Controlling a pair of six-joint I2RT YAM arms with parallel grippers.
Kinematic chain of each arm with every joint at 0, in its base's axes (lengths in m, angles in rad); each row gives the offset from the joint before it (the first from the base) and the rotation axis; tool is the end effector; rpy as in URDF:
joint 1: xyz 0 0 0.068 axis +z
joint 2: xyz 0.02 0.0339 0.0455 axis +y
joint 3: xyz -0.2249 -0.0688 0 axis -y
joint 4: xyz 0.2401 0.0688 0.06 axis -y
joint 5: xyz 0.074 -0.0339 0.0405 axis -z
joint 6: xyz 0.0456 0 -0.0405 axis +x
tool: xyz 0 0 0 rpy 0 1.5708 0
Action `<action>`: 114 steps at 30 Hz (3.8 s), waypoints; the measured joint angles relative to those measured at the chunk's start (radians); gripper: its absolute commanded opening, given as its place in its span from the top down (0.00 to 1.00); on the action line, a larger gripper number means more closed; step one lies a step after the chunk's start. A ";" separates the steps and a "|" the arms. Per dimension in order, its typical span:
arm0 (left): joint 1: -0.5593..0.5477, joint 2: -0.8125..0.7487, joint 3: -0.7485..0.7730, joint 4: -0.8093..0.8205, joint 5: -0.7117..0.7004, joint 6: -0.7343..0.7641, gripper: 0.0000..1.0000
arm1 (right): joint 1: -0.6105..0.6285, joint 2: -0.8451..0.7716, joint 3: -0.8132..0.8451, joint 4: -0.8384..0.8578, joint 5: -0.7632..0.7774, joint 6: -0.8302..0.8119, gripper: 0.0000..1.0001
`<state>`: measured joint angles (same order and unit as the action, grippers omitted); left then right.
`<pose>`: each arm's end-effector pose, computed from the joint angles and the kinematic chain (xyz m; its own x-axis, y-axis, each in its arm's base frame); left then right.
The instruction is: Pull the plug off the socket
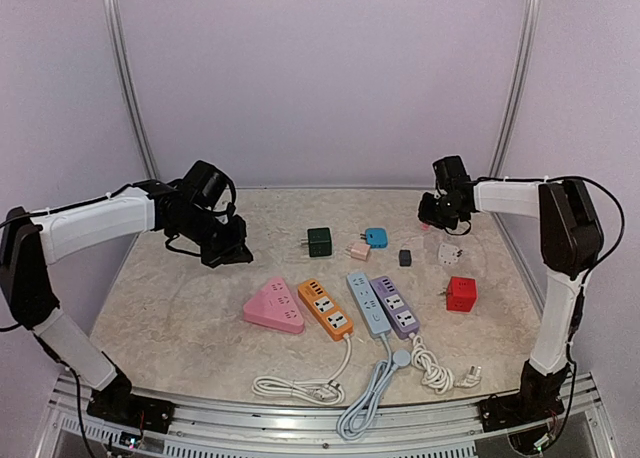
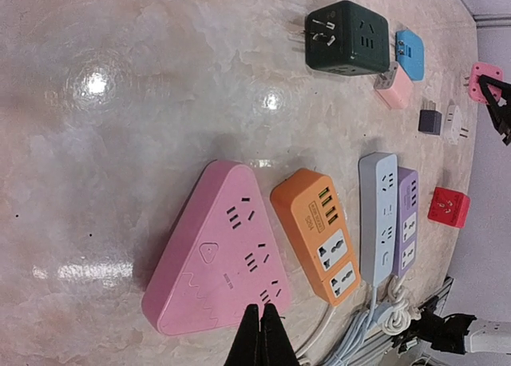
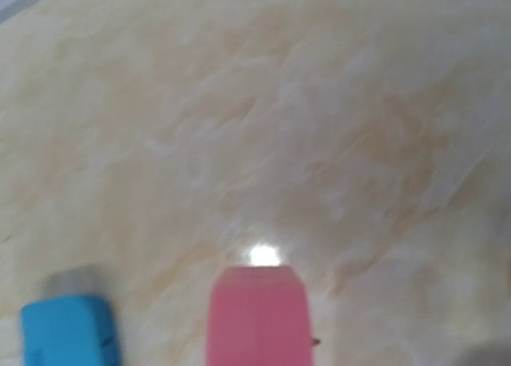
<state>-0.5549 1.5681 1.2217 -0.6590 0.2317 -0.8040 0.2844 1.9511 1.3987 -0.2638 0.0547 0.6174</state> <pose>0.2741 -0.1822 0.2134 -0.9425 -0.2404 -0.2321 -0.0885 0.8494 -0.5203 0.4050 0.1158 0.1603 -0.7116 0.3942 -0.5816 0.2057 0.9084 0.3641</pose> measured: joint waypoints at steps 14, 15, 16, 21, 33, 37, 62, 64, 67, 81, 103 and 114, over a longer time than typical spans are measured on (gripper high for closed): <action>0.007 -0.023 -0.024 -0.006 -0.004 -0.001 1.00 | -0.001 0.185 0.152 -0.154 0.176 -0.082 0.85; 0.007 -0.023 -0.024 -0.006 -0.004 -0.001 1.00 | -0.001 0.192 0.154 -0.160 0.179 -0.083 0.84; 0.009 -0.023 -0.024 -0.006 -0.004 -0.001 1.00 | -0.001 0.197 0.156 -0.164 0.183 -0.086 0.82; 0.011 -0.023 -0.024 -0.006 -0.004 -0.001 1.00 | -0.001 0.199 0.166 -0.181 0.192 -0.098 0.68; 0.011 -0.023 -0.024 -0.005 -0.003 -0.002 1.00 | 0.008 0.199 0.166 -0.202 0.180 -0.104 0.59; 0.011 -0.023 -0.024 -0.005 -0.003 -0.002 1.00 | 0.021 0.197 0.176 -0.208 0.177 -0.104 0.58; 0.010 -0.023 -0.024 -0.003 0.003 -0.001 1.00 | 0.084 0.154 0.207 -0.240 0.174 -0.101 0.58; 0.010 -0.023 -0.024 -0.002 0.003 -0.001 1.00 | 0.090 0.122 0.196 -0.234 0.168 -0.101 0.54; 0.011 -0.023 -0.024 -0.002 0.003 -0.001 1.00 | 0.095 0.055 0.161 -0.217 0.162 -0.103 0.42; 0.096 -0.139 -0.026 0.003 -0.039 0.040 0.38 | 0.097 -0.400 -0.140 -0.066 0.197 -0.130 0.03; 0.216 -0.480 -0.198 0.088 -0.279 0.084 0.01 | 0.043 -1.052 -0.837 0.381 0.402 -0.365 0.00; 0.389 -0.552 -0.472 0.391 -0.340 0.310 0.01 | -0.354 -0.816 -1.072 0.763 0.298 -0.401 0.00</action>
<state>-0.1654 1.0161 0.7502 -0.2684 -0.1085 -0.4938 -0.0696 1.1347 0.3264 0.4988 0.3531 0.2169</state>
